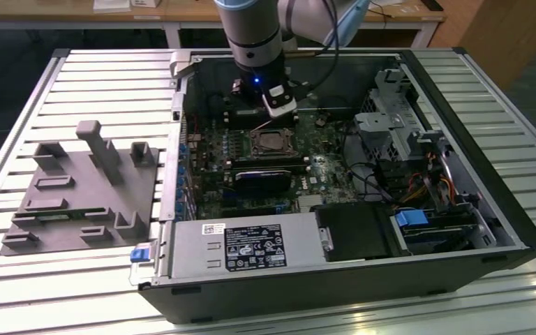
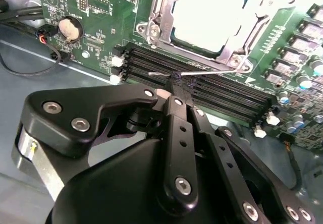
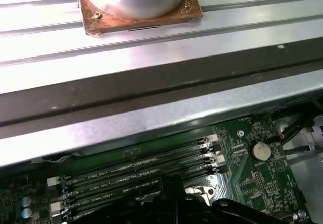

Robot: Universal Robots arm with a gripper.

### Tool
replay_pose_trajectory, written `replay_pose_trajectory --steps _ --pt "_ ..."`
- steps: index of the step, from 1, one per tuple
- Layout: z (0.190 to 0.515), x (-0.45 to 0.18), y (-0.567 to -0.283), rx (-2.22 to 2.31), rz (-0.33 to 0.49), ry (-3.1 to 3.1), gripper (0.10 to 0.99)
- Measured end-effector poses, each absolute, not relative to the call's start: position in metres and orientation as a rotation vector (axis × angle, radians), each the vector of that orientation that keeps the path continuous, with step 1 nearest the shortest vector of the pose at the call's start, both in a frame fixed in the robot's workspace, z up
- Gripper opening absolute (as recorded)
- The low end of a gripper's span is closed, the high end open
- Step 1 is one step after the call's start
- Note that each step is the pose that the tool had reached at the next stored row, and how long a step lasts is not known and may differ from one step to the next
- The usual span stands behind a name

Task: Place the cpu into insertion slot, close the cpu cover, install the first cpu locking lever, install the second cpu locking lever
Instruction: 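Install the first cpu locking lever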

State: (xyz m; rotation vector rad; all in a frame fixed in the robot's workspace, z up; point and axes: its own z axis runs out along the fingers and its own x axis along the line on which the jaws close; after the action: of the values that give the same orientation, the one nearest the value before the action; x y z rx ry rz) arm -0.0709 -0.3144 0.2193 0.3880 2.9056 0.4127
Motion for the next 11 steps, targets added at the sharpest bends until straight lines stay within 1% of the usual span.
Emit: replay_pose_trajectory --steps 11 --pt "0.2168 -0.0686 -0.3143 0.403 0.406 2.902 0.102"
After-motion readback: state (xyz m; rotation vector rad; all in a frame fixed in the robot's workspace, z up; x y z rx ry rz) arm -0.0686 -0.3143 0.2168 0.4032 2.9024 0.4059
